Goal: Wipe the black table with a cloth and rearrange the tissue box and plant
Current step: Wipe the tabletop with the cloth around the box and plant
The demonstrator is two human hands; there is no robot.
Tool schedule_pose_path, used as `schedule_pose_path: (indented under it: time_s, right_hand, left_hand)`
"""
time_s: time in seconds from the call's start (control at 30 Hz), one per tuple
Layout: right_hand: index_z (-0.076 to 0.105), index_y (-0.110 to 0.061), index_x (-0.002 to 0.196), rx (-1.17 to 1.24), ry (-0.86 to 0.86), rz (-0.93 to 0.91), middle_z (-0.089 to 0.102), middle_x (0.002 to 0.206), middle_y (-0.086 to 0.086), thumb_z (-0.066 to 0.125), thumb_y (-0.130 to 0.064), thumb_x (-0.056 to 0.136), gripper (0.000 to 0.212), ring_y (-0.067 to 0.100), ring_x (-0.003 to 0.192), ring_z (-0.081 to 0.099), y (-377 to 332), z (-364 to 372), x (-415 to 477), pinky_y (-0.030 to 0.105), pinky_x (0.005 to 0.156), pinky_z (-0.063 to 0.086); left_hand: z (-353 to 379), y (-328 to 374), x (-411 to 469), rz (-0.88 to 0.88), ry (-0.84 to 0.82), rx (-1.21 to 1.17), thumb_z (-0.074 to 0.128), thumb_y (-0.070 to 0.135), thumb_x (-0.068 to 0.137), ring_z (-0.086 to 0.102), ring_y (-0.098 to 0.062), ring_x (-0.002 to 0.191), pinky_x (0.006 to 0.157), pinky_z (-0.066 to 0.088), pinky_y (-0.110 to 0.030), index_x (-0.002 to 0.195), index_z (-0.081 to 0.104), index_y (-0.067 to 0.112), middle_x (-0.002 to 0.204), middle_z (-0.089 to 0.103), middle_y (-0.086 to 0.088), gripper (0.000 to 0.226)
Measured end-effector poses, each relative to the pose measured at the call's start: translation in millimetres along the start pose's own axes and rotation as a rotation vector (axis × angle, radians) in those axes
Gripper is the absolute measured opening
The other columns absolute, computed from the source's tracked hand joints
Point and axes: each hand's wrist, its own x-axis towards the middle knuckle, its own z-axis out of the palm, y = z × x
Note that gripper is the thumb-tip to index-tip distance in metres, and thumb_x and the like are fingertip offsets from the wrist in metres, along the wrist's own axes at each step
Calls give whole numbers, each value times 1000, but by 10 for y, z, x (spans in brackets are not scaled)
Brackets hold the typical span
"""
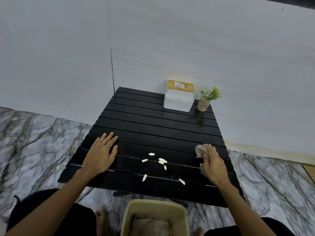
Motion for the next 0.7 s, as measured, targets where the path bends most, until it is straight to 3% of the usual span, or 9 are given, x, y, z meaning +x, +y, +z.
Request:
schedule_pose_path:
  time_s: [0.07,0.17,0.23,0.3,0.4,0.5,0.6,0.7]
  right_hand:
    - [33,-19,154,-33,-83,-97,34,161,7,45,-26,104,52,25,150,27,-85,172,92,45,117,35]
    - [32,-28,154,9,-228,-303,29,162,-3,43,-24,106,50,26,144,39,-427,371,68,51,104,50]
    - [32,-32,154,53,-340,-434,25,161,-11,41,-22,107,49,15,149,28,-625,437,-38,45,99,55]
    - [33,-31,154,102,-417,-528,29,162,-10,39,-20,108,49,4,151,19,-711,446,-179,42,112,45]
    - [35,-26,154,152,-498,-593,34,160,-10,38,-18,109,46,2,150,21,-736,359,-404,33,123,26]
    - [41,-25,151,250,-558,-563,41,156,-14,40,-18,109,43,4,147,30,-739,246,-598,26,119,31]
    - [50,-26,145,424,-412,-383,57,142,-18,44,-21,107,39,4,134,51,-683,62,-675,21,107,42]
    - [56,-34,139,411,-129,-168,71,116,-15,45,-26,106,35,-5,97,67,-388,-165,-671,17,81,51]
  left_hand:
    - [-2,-1,3,-1,-5,6,19,52,94,25,-25,146,120,19,-42,144,45,16,154,36,-5,67]
    - [0,-6,9,-10,-11,11,19,51,94,25,-26,146,119,17,-41,144,45,16,155,36,-6,67]
    - [0,4,1,-13,-19,2,19,52,93,24,-26,147,119,15,-40,145,44,16,155,35,-6,68]
    - [0,6,-18,-6,-26,-8,17,54,93,23,-26,147,119,15,-40,146,43,16,156,33,-5,70]
    - [-6,-10,-55,11,-23,-7,15,55,93,20,-25,148,120,13,-40,147,41,17,157,31,-4,71]
    - [-9,-34,-68,12,-14,-9,16,54,94,20,-25,148,120,13,-40,146,41,16,157,32,-5,69]
    - [-13,-40,-53,9,-11,-11,24,49,97,21,-25,148,120,13,-40,146,42,16,157,32,-5,62]
    - [-5,-33,-49,9,-21,-8,32,42,102,20,-25,148,120,13,-40,146,41,15,157,31,-5,53]
